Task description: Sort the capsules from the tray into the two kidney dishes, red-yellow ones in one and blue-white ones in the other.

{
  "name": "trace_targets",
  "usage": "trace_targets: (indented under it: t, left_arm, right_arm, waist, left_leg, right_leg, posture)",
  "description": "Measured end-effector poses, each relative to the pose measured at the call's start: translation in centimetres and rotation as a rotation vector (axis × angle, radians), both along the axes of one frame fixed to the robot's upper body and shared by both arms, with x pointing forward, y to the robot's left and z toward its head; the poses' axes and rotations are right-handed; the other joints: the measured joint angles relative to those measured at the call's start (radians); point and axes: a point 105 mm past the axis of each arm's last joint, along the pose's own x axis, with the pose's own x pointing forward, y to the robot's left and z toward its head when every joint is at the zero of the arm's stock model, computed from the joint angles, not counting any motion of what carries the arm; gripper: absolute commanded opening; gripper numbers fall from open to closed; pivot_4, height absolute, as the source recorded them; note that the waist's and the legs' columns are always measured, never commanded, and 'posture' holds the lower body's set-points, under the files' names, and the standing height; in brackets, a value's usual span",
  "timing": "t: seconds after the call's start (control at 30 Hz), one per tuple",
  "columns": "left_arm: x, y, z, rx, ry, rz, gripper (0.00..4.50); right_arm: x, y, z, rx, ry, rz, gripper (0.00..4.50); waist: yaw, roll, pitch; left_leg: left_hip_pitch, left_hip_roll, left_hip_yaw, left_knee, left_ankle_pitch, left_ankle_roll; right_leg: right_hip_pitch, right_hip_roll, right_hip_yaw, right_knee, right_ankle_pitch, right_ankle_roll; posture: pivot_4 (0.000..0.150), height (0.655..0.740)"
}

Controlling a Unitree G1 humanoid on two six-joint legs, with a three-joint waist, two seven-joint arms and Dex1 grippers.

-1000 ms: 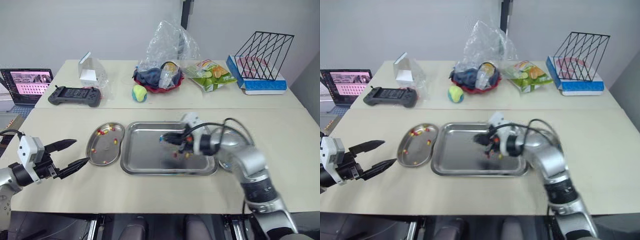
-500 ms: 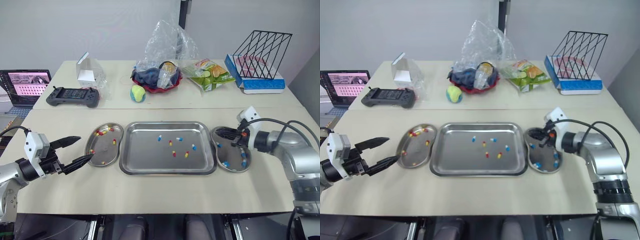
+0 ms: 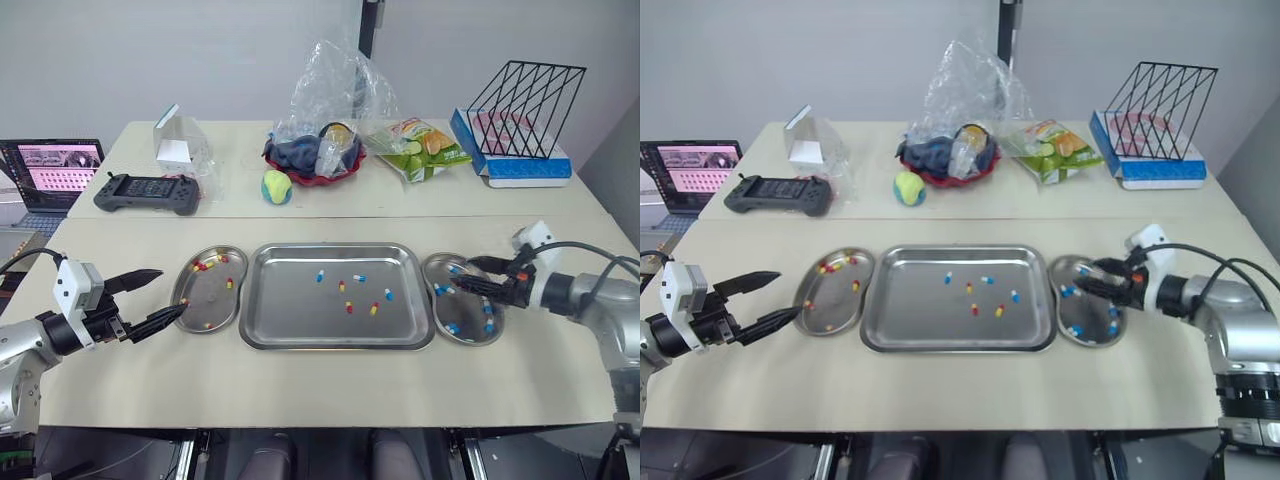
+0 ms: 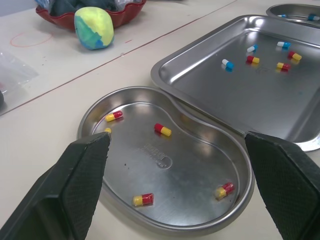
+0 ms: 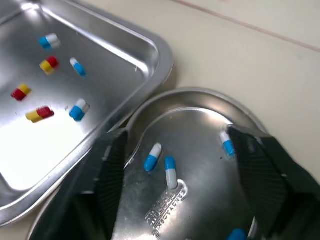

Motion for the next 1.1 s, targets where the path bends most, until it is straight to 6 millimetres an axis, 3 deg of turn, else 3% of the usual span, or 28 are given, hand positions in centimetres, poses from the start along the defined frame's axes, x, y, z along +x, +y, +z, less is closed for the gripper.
trace_targets:
  t: [0.2, 0.43, 0.97, 1.1]
  left_arm:
    - [0.0, 1.2, -0.5, -0.014, 0.004, 0.058, 4.5]
    - [-0.3, 3.4, -1.0, -0.026, -0.005, 0.162, 4.5]
    - [-0.1, 3.4, -0.9, -0.022, -0.011, 0.167, 4.5]
    - [0.6, 2.9, 0.1, -0.033, -0.005, 0.159, 4.5]
  right_arm:
    - [0.1, -3.0, 1.4, 0.014, -0.05, -0.074, 4.47]
    - [-0.6, -6.7, -0.3, 0.05, -0.071, -0.193, 4.47]
    - [-0.5, -7.1, -0.4, 0.052, -0.113, -0.221, 4.47]
    - [-0.5, -7.1, 0.0, 0.053, -0.129, -0.223, 4.47]
  waist:
    - [0.001, 0.0, 0.0]
    - [0.001, 0.0, 0.0]
    - [-0.005, 0.0, 0.0]
    - [-0.005, 0.0, 0.0]
  left_leg:
    - [0.0, 0.0, 0.0, 0.0, 0.0, 0.0]
    - [0.0, 0.0, 0.001, 0.0, 0.0, 0.0]
    - [0.001, 0.0, 0.001, 0.0, 0.0, 0.0]
    - [0.001, 0.0, 0.001, 0.0, 0.0, 0.0]
  right_leg:
    - [0.0, 0.0, 0.0, 0.0, 0.0, 0.0]
    - [0.0, 0.0, 0.0, 0.0, 0.0, 0.0]
    - [0.001, 0.0, 0.0, 0.001, 0.0, 0.0]
    - [0.001, 0.0, 0.0, 0.001, 0.0, 0.0]
  posture:
    - [0.15, 0.74]
    - [0.15, 0.74]
    - [0.15, 0.74]
    - [0.15, 0.74]
